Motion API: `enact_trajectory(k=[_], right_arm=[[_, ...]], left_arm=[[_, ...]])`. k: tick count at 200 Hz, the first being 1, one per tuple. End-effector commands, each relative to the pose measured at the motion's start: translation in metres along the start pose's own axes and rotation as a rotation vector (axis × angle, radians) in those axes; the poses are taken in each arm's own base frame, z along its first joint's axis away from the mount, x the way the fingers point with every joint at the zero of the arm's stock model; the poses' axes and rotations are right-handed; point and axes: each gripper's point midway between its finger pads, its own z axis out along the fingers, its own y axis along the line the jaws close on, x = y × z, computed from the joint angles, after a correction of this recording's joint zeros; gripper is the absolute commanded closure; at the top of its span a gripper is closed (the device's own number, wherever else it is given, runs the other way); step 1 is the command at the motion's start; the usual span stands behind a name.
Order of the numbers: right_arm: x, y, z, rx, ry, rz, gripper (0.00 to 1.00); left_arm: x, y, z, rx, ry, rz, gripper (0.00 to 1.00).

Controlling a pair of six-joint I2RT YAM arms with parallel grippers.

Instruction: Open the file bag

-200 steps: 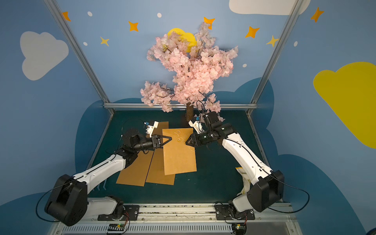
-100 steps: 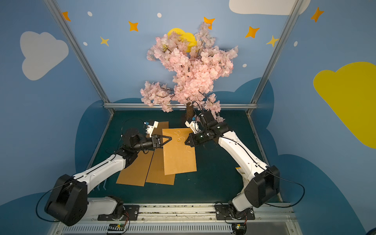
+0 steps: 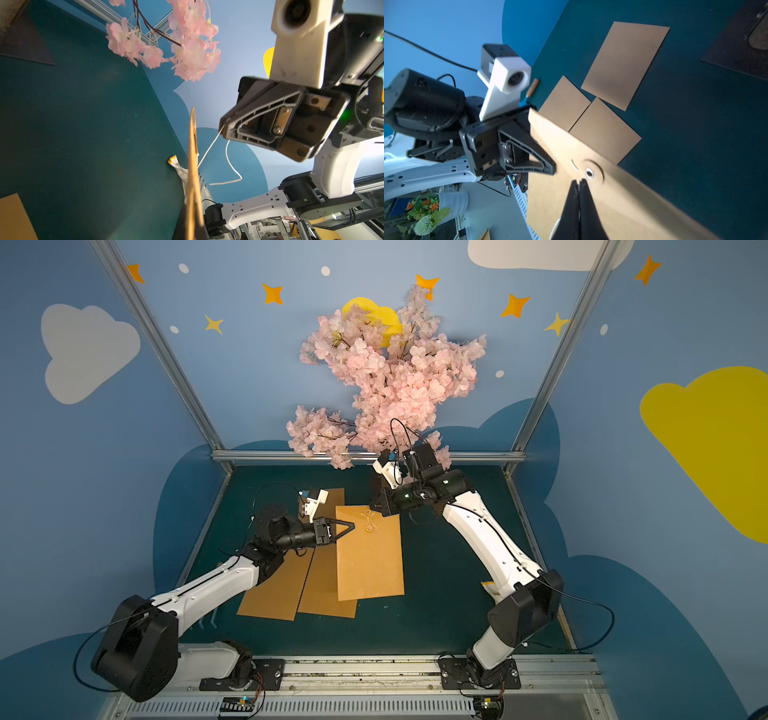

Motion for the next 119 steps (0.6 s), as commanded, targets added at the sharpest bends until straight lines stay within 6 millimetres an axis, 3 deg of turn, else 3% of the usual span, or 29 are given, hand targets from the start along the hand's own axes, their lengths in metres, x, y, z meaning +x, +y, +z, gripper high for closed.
enact_trajectory(k=[1, 29, 71, 119], right_arm=[[-0.015, 0.025, 0.007, -0.093, -0.009, -0.022, 1.00], [-0.015, 0.049, 0.021, -0.145, 0.024, -0.058, 1.00], [0.013, 0.074, 0.034, -0.181, 0.083, -0.093, 1.00], [0.053, 0.062, 0.024, -0.124, 0.095, -0.065, 1.00]], left_arm=[[0.000, 0.005, 0.005, -0.009, 0.001, 0.012, 0.97], [-0.010, 0.006, 0.009, -0.015, -0.023, 0.016, 0.97], [-0.038, 0.007, 0.009, -0.045, -0.124, 0.024, 0.98], [-0.064, 0.005, -0.002, -0.043, -0.194, 0.026, 0.97]])
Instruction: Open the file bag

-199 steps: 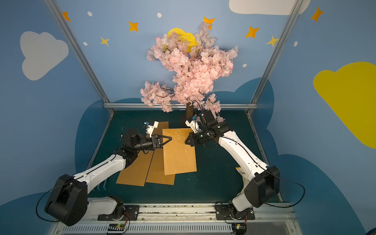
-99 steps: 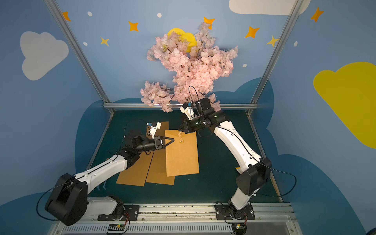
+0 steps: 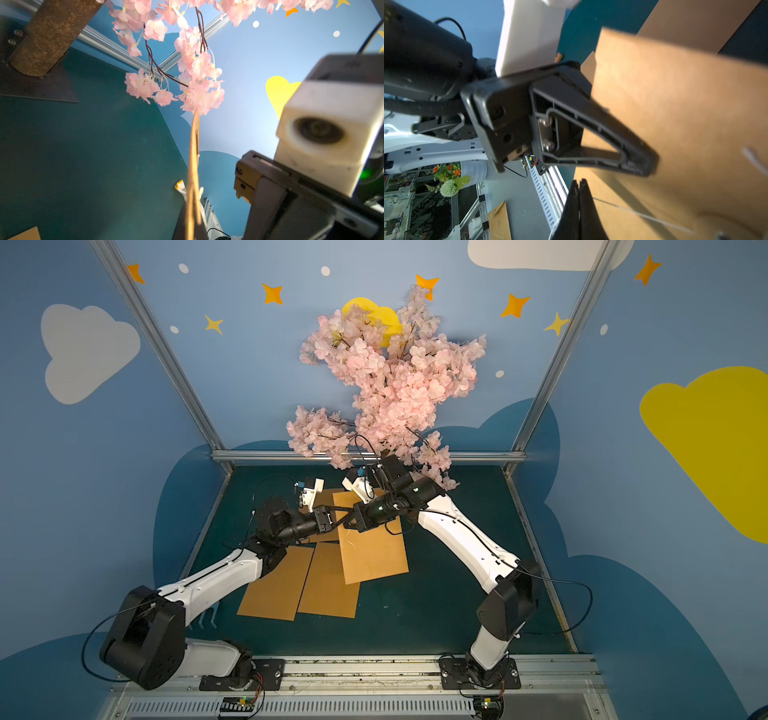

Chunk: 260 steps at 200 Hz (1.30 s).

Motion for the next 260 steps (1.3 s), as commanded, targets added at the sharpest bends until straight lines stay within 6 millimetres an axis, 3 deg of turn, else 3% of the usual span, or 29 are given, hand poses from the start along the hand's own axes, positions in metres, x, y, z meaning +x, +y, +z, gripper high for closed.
enact_trajectory(k=[1, 38, 77, 145, 183, 209, 231, 260], right_arm=[[0.008, 0.018, -0.018, -0.021, -0.048, -0.034, 1.00], [0.035, 0.000, -0.034, 0.056, -0.048, 0.004, 1.00], [0.046, -0.032, -0.066, 0.155, -0.096, 0.064, 1.00], [0.021, -0.068, -0.118, 0.241, -0.207, 0.104, 1.00], [-0.006, -0.055, -0.129, 0.195, -0.241, 0.064, 1.00], [-0.013, -0.043, -0.129, 0.141, -0.252, 0.048, 1.00], [-0.009, -0.044, -0.125, 0.128, -0.254, 0.057, 0.76], [0.004, -0.060, -0.122, 0.205, -0.258, 0.063, 0.61]], left_arm=[[-0.021, -0.006, -0.001, 0.007, -0.056, 0.016, 0.97], [-0.028, -0.008, -0.008, 0.012, -0.078, 0.017, 0.97], [-0.028, -0.018, -0.014, 0.046, -0.082, 0.017, 0.97], [-0.018, -0.025, -0.025, 0.062, -0.073, 0.021, 0.97], [-0.003, -0.019, -0.028, 0.055, -0.032, 0.018, 0.98], [0.007, -0.011, -0.029, 0.045, -0.008, 0.010, 0.97], [0.010, -0.011, -0.028, 0.052, 0.009, 0.005, 0.97], [0.008, -0.016, -0.026, 0.078, 0.018, 0.001, 0.98]])
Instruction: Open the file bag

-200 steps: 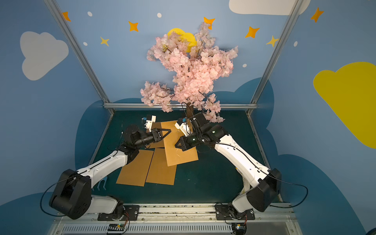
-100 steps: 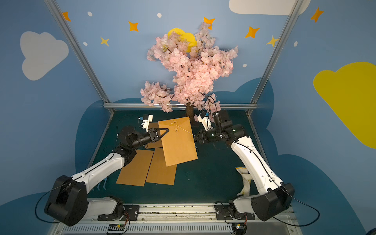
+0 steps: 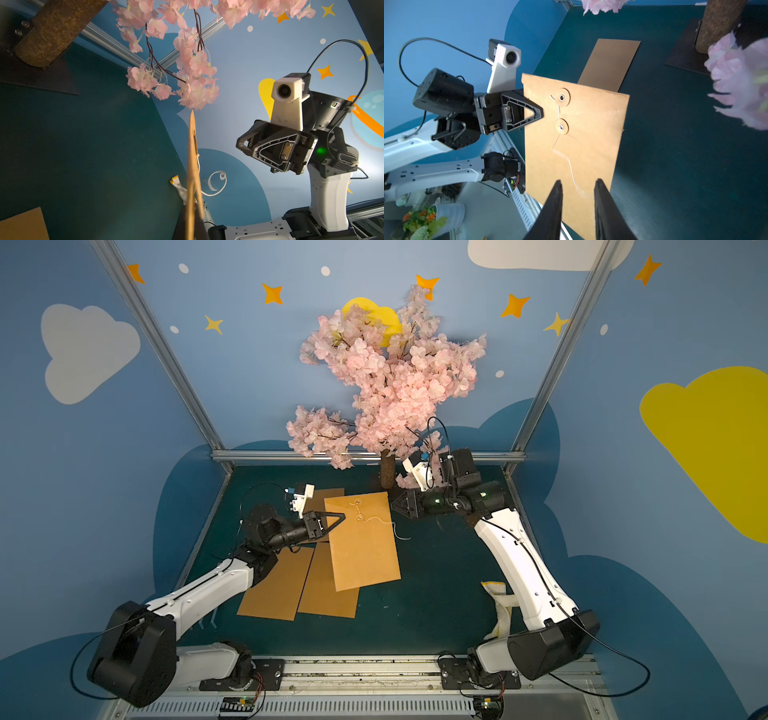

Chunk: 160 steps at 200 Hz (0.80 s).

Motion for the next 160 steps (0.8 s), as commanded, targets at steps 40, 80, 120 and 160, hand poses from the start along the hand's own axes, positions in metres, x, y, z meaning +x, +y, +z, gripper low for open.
enact_trajectory(k=[40, 80, 120, 160], right_arm=[[0.011, -0.021, 0.006, 0.082, -0.009, -0.024, 0.55], [0.005, -0.027, 0.016, 0.052, -0.048, 0.012, 0.54], [0.001, -0.031, 0.029, 0.017, -0.062, 0.049, 0.53], [-0.004, -0.032, 0.041, -0.024, -0.073, 0.072, 0.53]], left_arm=[[-0.004, -0.020, 0.003, 0.102, 0.023, 0.001, 0.98], [-0.001, -0.024, 0.002, 0.136, 0.025, -0.021, 0.98], [0.003, -0.032, 0.002, 0.152, 0.034, -0.009, 0.98], [0.009, -0.036, 0.003, 0.163, 0.041, -0.005, 0.97]])
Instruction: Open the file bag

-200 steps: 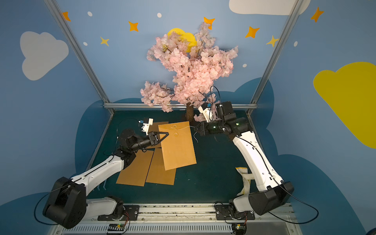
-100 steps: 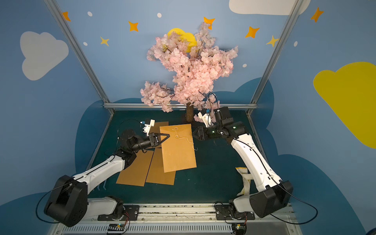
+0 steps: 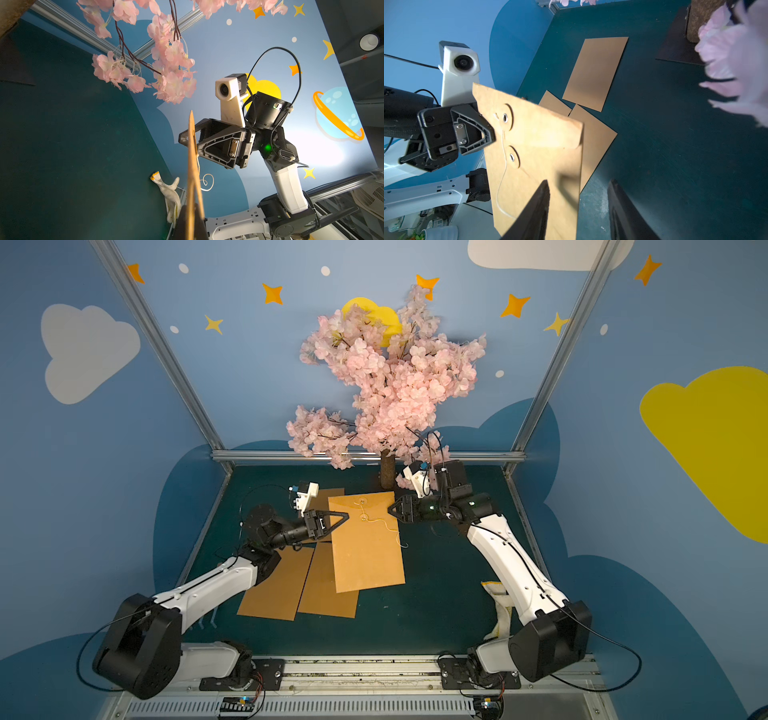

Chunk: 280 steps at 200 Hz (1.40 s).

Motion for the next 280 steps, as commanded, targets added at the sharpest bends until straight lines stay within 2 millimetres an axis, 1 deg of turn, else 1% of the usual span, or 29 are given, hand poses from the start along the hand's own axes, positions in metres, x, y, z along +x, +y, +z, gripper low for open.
enact_trajectory(k=[1, 43, 82, 124, 150, 161, 181, 210, 247, 280], right_arm=[[-0.007, 0.001, 0.007, -0.038, -0.024, 0.015, 0.53], [-0.009, 0.002, 0.012, -0.068, -0.049, 0.070, 0.52], [-0.010, 0.007, 0.008, -0.123, -0.117, 0.113, 0.50], [-0.006, 0.008, 0.007, -0.138, -0.136, 0.138, 0.48], [-0.011, 0.010, 0.010, -0.180, -0.161, 0.165, 0.48], [-0.014, 0.011, 0.012, -0.194, -0.172, 0.181, 0.48], [-0.020, 0.015, 0.014, -0.233, -0.190, 0.191, 0.52], [-0.029, 0.022, 0.013, -0.275, -0.210, 0.191, 0.54], [-0.035, 0.029, 0.009, -0.306, -0.218, 0.184, 0.51], [-0.037, 0.036, 0.003, -0.323, -0.228, 0.168, 0.47]], left_arm=[[0.004, -0.013, -0.002, 0.040, -0.001, 0.032, 0.97], [0.005, -0.015, -0.003, 0.055, -0.031, 0.030, 0.98], [0.000, -0.020, -0.009, 0.055, -0.093, 0.044, 0.97], [-0.004, -0.027, -0.015, 0.049, -0.132, 0.069, 0.97], [0.000, -0.030, -0.013, 0.068, -0.130, 0.073, 0.98], [0.002, -0.029, -0.012, 0.073, -0.126, 0.070, 0.97], [0.007, -0.027, -0.009, 0.078, -0.114, 0.063, 0.97], [0.012, -0.024, -0.006, 0.076, -0.096, 0.058, 0.98], [0.018, -0.017, -0.001, 0.054, -0.067, 0.052, 0.97], [0.028, -0.004, 0.003, 0.002, -0.020, 0.054, 0.98]])
